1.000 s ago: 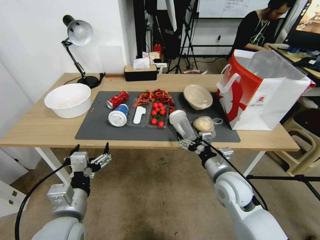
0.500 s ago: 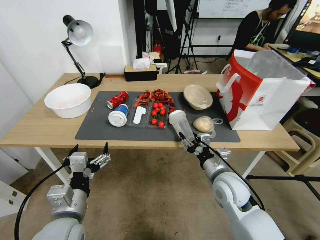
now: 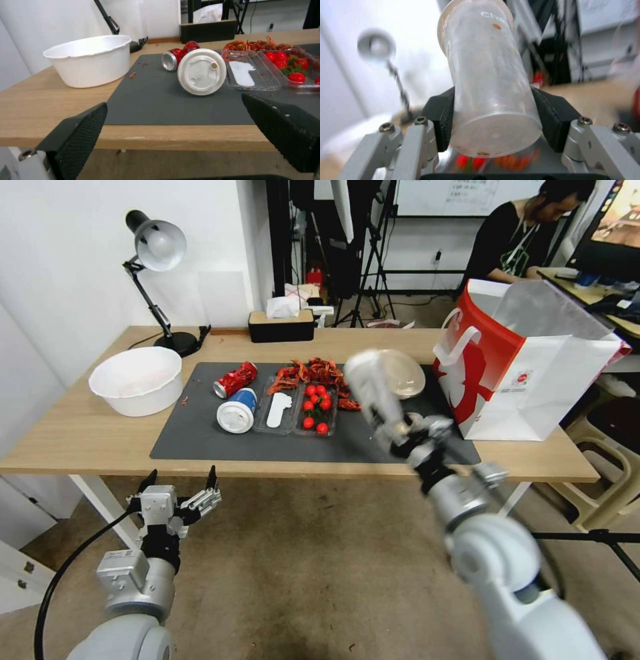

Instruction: Pick up the trash from the table and place it into the takeout bag.

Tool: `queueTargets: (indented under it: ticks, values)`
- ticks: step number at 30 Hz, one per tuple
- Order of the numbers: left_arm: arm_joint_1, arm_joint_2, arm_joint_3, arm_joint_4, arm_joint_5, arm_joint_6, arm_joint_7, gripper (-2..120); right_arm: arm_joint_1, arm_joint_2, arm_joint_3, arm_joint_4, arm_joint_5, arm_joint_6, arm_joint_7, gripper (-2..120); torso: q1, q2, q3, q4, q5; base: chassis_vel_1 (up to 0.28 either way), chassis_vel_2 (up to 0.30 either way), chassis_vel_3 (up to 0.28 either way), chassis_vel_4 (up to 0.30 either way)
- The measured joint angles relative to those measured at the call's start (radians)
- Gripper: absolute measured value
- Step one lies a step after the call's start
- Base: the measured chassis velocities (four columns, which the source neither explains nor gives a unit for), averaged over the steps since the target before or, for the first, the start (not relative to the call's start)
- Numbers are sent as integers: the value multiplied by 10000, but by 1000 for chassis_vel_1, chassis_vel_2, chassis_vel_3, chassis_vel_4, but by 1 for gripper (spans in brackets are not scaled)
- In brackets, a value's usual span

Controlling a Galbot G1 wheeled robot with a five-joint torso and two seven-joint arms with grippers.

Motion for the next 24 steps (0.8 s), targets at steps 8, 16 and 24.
queueTargets:
  ticks: [8,16,24]
  values:
    - [-5,-2,55,51,40,-68,0,100,1603,-1075,1268,-559,1387,207,1283,51,1,0,1,-1,1,0,0,0,0]
    - [40,-34,77,120,92,-328,11,100,4002,-2137,1193,-2739,2689,-129,4159,51,1,-1,1,0,1,0,0,0,0]
    - [45,-52,51,147,102,-408,11,100,4613,-1841,833,-3373,2996,-1007,5527,51,2,-1,1,1,0,0,0,0,0]
